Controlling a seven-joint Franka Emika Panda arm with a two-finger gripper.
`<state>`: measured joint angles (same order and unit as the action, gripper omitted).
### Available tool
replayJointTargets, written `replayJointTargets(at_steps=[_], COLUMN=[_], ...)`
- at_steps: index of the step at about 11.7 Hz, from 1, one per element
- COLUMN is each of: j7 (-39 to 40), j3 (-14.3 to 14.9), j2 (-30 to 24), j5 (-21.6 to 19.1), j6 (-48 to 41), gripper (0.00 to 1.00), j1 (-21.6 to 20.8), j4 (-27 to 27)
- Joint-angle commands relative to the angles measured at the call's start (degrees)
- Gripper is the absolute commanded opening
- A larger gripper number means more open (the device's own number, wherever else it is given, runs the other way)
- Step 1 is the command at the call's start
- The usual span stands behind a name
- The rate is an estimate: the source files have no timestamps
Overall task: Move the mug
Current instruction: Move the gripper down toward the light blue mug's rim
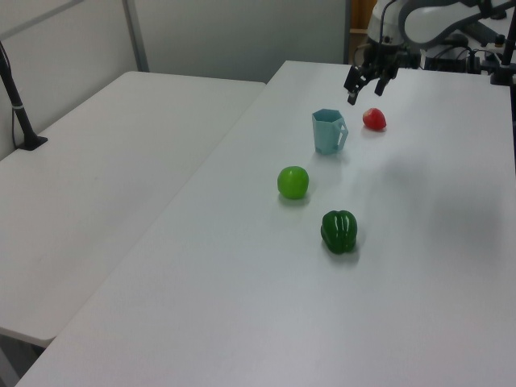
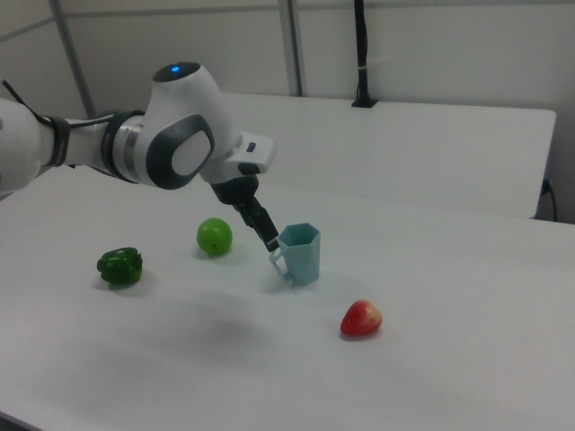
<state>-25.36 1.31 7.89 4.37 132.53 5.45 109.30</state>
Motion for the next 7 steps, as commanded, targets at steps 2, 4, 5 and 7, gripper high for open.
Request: replayJointTargets(at_steps=[2,4,5,7], j7=[-9.51,-10.94,-10.85,-10.94], j3=[-1.75,-1.84,-1.84,-2.02], j2=[4.85,6.69,7.49,8.89], j5=[8.17,9.16,9.25,11.87], j6=[6.15,8.78,10.28,10.64], gripper=[0.95,0.91,0.9,0.88], j1=[-0.62,-0.62,-0.62,-0.62], j4=[0.74,0.56,0.47,0.12])
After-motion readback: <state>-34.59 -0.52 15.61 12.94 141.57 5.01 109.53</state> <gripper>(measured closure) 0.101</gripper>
